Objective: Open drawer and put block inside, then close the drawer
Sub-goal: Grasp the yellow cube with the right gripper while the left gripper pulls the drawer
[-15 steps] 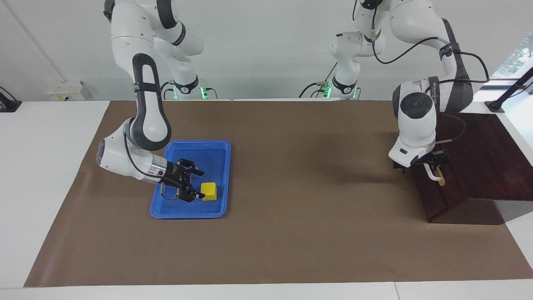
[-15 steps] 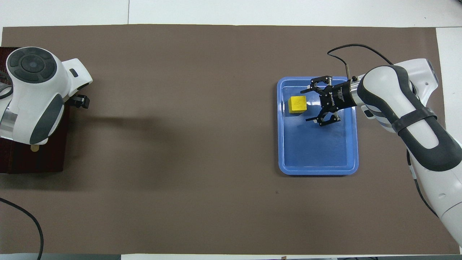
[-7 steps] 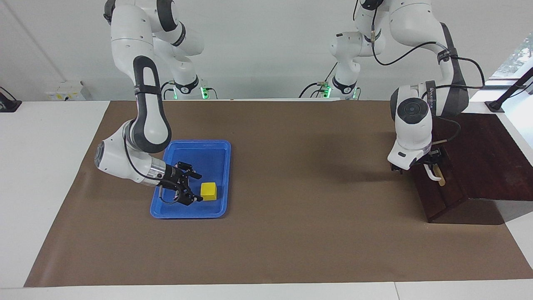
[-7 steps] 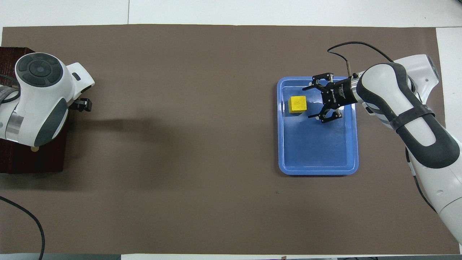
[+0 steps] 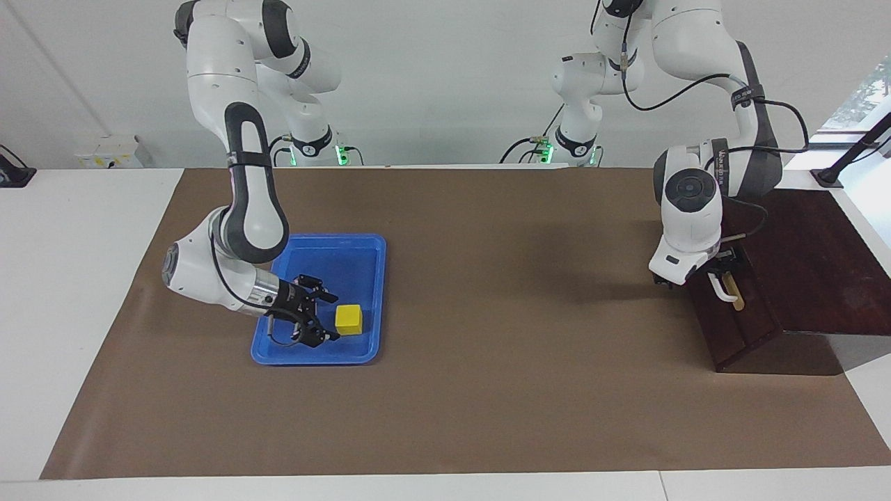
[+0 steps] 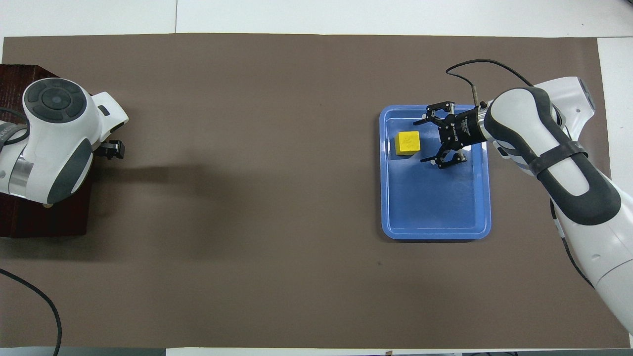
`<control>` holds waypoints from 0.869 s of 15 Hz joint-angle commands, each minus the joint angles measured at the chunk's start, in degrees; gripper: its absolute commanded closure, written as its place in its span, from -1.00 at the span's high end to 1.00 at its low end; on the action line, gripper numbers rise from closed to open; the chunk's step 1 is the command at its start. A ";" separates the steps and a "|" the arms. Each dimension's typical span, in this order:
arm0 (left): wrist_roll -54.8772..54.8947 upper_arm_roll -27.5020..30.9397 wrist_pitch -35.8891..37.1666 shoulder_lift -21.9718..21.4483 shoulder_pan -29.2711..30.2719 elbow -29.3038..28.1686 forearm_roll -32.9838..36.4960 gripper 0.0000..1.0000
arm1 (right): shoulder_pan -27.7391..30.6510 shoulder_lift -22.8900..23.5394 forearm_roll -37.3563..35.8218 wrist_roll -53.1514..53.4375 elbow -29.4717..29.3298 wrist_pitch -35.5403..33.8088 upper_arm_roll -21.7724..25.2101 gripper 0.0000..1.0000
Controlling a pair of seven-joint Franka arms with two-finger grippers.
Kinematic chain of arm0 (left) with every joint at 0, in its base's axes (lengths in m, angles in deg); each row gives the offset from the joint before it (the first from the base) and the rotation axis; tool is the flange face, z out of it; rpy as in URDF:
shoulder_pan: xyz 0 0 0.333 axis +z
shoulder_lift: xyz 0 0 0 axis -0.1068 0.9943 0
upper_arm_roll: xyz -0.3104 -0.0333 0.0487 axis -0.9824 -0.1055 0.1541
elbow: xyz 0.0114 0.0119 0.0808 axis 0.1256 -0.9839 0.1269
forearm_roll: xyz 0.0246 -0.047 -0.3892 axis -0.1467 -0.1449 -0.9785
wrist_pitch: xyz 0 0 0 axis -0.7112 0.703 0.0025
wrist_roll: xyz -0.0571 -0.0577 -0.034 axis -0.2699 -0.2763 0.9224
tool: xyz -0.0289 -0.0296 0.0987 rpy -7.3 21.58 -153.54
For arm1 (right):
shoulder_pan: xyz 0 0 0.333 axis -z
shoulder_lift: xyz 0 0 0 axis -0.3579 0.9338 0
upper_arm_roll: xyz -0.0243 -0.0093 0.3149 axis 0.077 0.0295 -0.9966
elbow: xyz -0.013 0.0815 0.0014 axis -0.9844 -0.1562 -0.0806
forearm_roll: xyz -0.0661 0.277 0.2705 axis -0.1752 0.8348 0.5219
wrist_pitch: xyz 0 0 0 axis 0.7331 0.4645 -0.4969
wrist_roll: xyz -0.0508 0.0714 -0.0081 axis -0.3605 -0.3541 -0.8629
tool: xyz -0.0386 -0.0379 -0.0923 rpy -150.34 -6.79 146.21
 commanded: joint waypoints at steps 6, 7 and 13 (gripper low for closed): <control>-1.11 -0.70 -0.63 -1.15 -4.00 -2.26 0.68 1.00 | -0.81 0.56 -0.63 4.32 -1.39 0.09 -0.33 1.00; -1.11 -0.70 -0.28 -1.15 -5.15 -2.09 0.42 1.00 | -0.89 0.56 -0.54 4.32 -1.39 0.00 -0.33 1.00; -1.11 -0.79 0.95 -1.15 -10.60 -1.56 -3.01 1.00 | -0.81 0.56 -0.63 4.23 -1.22 0.18 -0.33 1.00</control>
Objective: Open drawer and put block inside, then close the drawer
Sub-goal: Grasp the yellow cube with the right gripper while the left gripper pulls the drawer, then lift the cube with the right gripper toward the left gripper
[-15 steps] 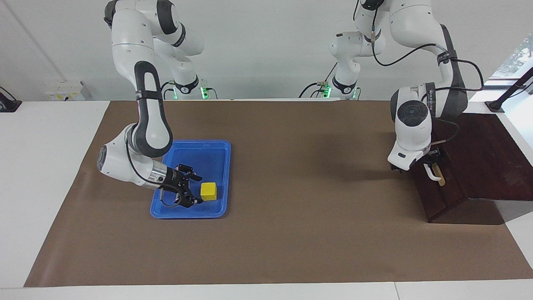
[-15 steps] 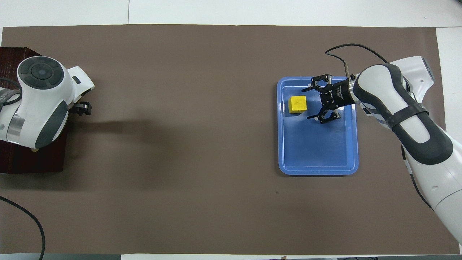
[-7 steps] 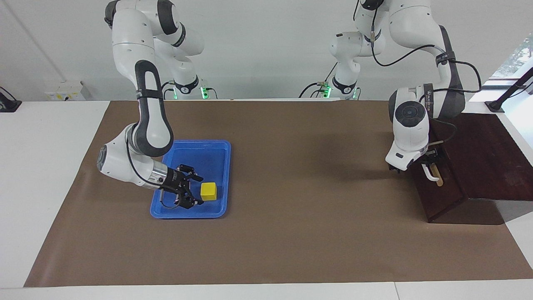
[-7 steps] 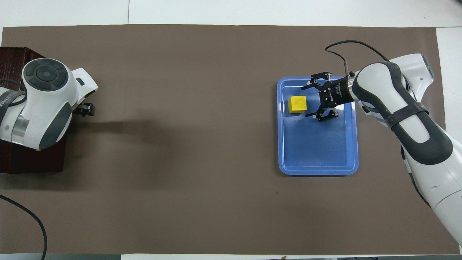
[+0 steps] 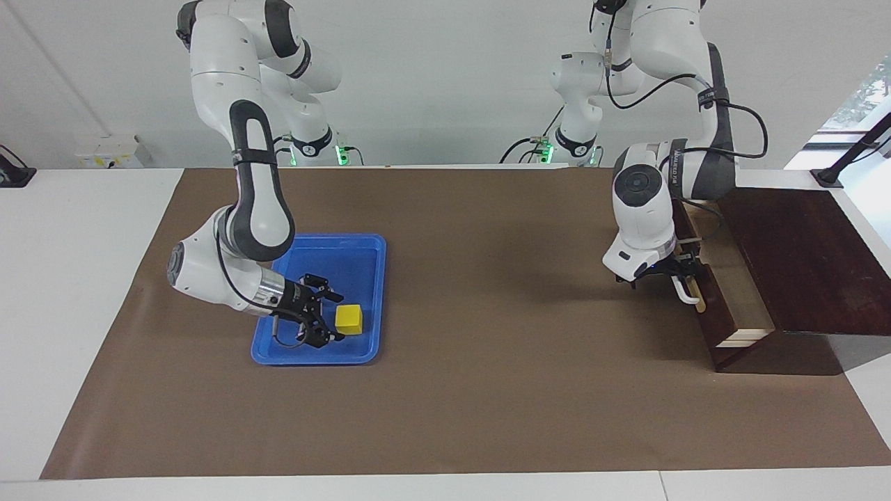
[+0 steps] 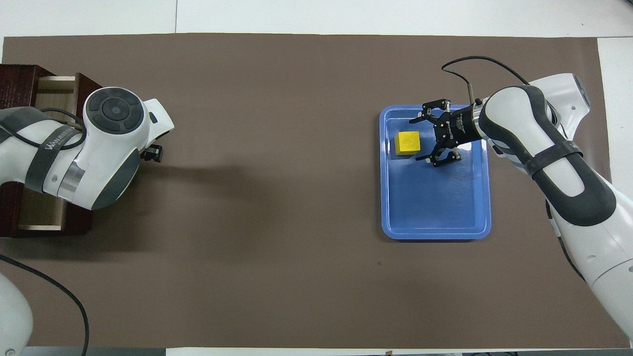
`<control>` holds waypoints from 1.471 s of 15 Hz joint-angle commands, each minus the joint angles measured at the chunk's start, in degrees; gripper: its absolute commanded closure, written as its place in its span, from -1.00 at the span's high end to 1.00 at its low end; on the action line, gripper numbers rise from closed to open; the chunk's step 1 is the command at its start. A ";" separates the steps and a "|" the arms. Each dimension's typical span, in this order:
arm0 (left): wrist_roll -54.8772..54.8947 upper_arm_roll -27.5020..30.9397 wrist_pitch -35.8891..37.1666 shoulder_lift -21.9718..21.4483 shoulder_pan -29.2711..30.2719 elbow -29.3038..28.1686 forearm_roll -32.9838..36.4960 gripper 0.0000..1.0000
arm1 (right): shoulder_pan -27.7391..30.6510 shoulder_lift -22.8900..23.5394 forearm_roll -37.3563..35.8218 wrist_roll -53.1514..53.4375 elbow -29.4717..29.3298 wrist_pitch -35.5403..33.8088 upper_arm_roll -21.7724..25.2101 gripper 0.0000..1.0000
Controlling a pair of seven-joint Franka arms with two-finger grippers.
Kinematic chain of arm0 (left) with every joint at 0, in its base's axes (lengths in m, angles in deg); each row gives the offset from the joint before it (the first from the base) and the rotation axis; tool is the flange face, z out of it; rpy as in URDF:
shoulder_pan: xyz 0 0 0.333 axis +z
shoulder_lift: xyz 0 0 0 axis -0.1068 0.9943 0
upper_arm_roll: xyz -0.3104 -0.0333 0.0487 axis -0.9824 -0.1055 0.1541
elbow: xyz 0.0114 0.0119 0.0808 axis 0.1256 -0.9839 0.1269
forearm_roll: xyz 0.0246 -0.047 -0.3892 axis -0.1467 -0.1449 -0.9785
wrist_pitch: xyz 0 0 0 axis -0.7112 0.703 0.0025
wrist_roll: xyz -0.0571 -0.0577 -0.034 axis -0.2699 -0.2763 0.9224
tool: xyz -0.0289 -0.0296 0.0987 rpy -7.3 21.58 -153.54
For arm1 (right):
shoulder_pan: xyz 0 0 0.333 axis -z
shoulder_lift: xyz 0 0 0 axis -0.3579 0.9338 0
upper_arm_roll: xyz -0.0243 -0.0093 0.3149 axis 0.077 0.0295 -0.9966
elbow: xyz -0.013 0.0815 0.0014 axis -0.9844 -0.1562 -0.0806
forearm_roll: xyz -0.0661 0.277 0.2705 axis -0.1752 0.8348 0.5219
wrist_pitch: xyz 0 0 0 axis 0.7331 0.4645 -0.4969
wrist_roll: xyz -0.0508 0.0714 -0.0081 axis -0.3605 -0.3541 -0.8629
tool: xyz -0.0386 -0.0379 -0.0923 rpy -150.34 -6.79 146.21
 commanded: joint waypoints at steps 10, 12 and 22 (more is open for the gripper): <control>1.96 0.11 0.95 -1.72 -3.79 -0.34 -2.19 1.00 | 0.18 0.54 -0.72 0.91 -1.12 0.45 -0.24 -1.00; 4.77 0.03 4.18 -1.81 -3.44 2.37 -2.36 1.00 | 0.35 0.63 -0.63 1.35 -2.87 -0.87 -0.32 -1.00; -16.15 0.12 14.58 -2.60 -4.14 17.24 -23.00 1.00 | -4.12 -9.03 -3.88 14.68 -11.41 -15.73 -0.50 -1.00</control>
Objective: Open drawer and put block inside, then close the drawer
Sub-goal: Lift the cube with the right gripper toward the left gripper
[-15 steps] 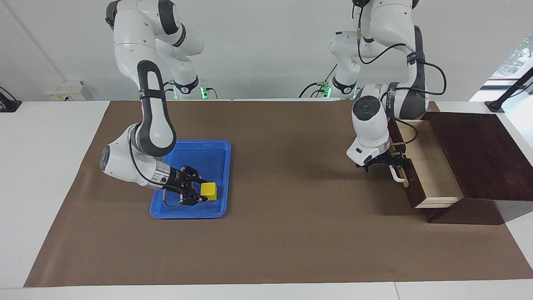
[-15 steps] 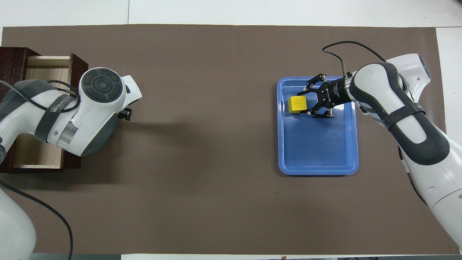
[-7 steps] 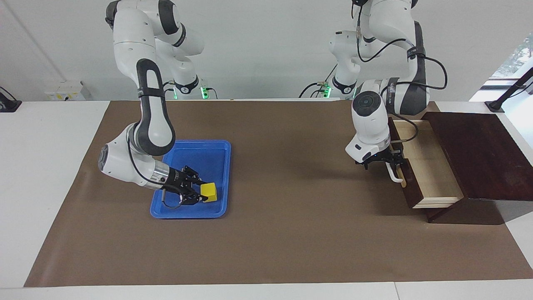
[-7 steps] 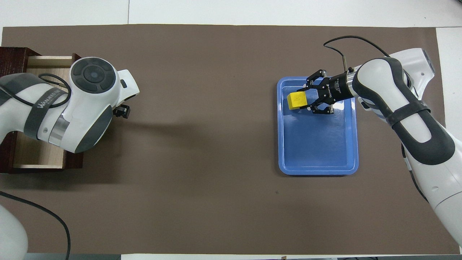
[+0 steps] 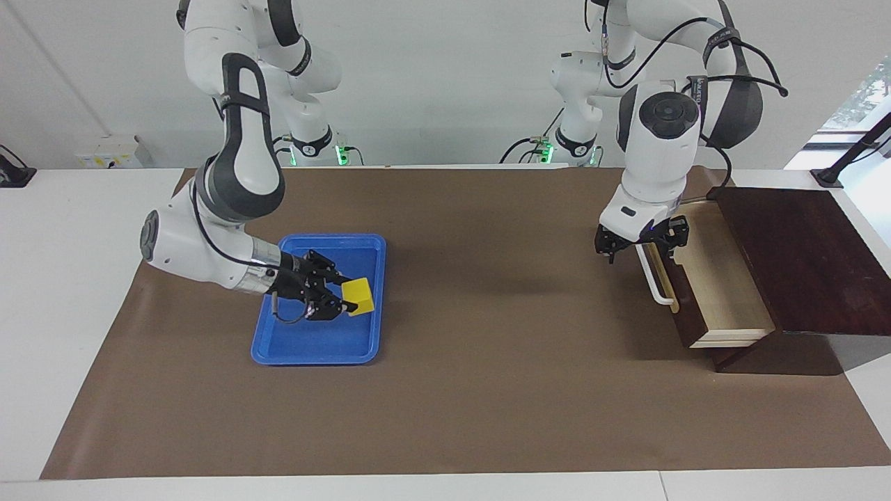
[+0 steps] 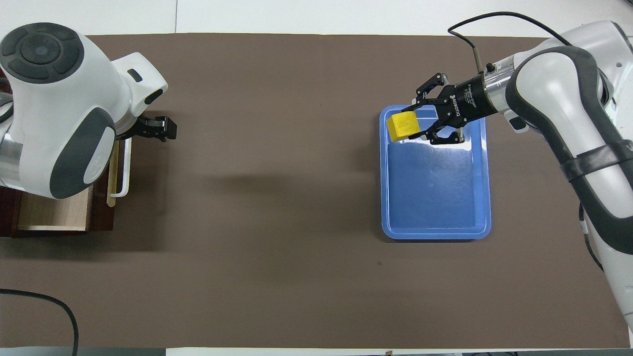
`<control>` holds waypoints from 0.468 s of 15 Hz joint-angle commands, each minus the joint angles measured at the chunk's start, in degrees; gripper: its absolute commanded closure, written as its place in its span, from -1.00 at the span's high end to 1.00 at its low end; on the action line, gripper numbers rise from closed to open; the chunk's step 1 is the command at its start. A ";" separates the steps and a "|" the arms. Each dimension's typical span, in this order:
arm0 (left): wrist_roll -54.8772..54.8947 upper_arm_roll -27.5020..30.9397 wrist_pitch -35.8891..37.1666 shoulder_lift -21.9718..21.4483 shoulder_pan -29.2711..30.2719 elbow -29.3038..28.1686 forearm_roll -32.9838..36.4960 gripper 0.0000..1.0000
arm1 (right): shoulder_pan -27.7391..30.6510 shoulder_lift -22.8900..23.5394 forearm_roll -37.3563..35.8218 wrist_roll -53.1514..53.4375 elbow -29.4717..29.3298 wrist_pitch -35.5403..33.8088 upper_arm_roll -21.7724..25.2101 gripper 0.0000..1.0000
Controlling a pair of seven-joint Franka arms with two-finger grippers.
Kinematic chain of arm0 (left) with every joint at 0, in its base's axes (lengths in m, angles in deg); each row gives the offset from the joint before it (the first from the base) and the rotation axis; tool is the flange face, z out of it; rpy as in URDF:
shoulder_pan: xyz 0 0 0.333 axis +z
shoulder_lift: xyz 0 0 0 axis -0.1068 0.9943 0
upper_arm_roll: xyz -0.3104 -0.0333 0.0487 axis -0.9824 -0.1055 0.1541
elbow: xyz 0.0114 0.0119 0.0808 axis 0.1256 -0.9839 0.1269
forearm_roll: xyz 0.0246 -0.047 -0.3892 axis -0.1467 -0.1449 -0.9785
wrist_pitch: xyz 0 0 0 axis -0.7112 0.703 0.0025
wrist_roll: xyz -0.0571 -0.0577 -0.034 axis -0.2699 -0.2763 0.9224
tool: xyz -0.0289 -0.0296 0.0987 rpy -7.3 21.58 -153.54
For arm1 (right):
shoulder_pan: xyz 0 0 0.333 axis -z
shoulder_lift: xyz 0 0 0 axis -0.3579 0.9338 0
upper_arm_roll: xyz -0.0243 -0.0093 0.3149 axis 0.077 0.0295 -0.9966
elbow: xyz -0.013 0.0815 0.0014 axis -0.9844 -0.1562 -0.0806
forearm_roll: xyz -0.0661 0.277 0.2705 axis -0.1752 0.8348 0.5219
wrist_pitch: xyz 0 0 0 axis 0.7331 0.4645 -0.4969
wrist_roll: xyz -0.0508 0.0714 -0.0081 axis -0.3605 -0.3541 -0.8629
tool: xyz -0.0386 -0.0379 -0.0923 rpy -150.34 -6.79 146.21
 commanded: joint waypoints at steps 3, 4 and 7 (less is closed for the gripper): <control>-29.48 -0.03 0.67 0.23 -1.80 3.38 -7.98 1.00 | -6.19 -3.33 -0.71 17.03 -3.40 0.30 -0.52 -1.00; -34.50 -0.03 0.75 0.32 -1.89 4.09 -9.47 1.00 | -8.04 -3.24 -1.06 20.56 -4.73 1.00 -0.52 -1.00; -51.98 -0.21 0.49 0.58 -3.28 4.28 -10.98 1.00 | -13.22 -3.06 -1.24 26.56 -5.53 5.65 -0.52 -1.00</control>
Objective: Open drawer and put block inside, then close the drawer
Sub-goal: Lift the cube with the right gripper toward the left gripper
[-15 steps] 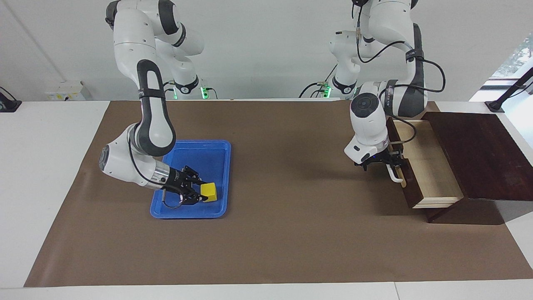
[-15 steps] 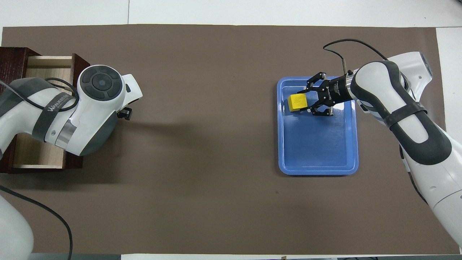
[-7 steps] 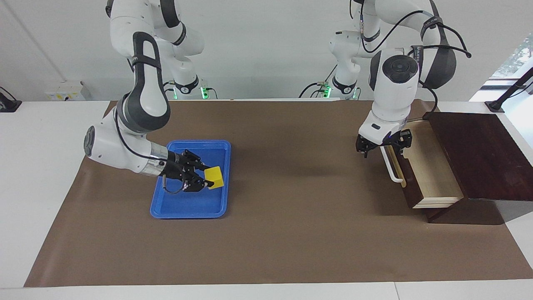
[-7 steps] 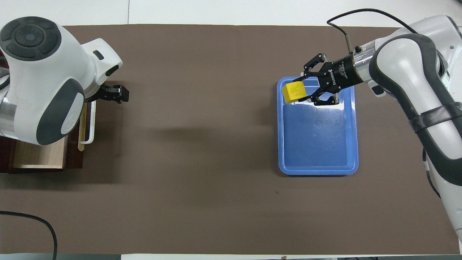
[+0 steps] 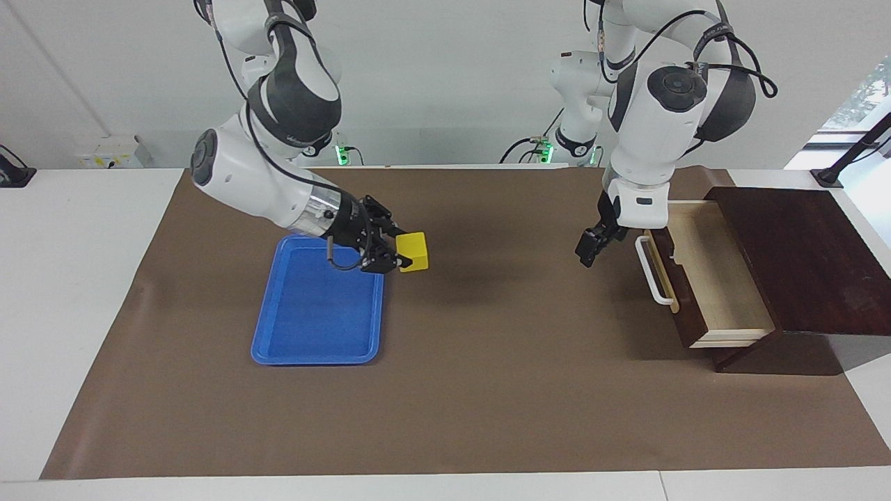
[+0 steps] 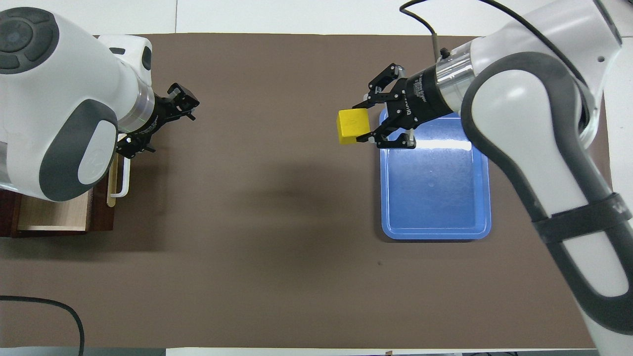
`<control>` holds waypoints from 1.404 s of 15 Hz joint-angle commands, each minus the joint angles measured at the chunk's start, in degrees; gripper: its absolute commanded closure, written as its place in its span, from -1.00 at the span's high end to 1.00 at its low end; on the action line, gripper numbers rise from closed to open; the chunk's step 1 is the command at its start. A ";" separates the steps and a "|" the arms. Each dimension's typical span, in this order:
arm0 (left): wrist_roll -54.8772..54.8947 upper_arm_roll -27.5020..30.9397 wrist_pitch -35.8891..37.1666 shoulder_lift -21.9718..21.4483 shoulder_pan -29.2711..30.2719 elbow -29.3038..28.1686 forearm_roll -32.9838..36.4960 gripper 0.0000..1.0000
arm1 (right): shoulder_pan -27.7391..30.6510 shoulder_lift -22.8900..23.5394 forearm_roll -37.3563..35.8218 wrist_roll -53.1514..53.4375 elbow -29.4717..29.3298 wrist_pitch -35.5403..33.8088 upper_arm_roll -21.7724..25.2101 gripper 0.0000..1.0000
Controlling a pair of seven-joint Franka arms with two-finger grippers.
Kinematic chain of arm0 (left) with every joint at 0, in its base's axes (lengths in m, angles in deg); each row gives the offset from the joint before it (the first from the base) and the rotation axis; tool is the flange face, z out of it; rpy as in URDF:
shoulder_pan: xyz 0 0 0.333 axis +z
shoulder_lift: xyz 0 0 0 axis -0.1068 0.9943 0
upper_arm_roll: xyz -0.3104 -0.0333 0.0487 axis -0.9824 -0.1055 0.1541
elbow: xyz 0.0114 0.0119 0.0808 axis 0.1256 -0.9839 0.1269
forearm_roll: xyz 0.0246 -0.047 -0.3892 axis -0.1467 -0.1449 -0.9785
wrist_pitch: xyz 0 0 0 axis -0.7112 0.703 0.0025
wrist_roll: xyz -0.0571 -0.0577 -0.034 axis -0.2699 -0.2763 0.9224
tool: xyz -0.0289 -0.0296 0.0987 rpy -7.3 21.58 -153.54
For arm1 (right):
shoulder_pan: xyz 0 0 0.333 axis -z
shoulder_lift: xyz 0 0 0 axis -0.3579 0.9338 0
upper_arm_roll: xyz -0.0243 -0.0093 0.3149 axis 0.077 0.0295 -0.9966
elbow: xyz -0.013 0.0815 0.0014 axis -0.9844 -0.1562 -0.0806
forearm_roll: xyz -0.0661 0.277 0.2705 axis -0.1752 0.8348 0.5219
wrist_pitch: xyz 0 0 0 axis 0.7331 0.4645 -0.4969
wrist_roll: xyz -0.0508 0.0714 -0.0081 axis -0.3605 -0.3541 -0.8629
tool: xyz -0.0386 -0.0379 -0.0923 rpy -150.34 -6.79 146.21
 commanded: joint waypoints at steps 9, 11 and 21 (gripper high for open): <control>-51.58 0.63 2.05 1.93 -5.02 5.12 -1.44 1.00 | -12.77 0.99 -2.02 11.62 -1.44 12.67 0.13 -1.00; -53.87 0.63 3.89 1.85 -6.59 5.48 -1.44 1.00 | -13.13 0.99 -2.29 12.85 -1.44 13.20 0.04 -1.00; -64.60 0.63 7.68 2.11 -12.48 7.85 -2.14 1.00 | -16.82 1.17 -3.96 15.41 -1.44 15.31 0.13 -1.00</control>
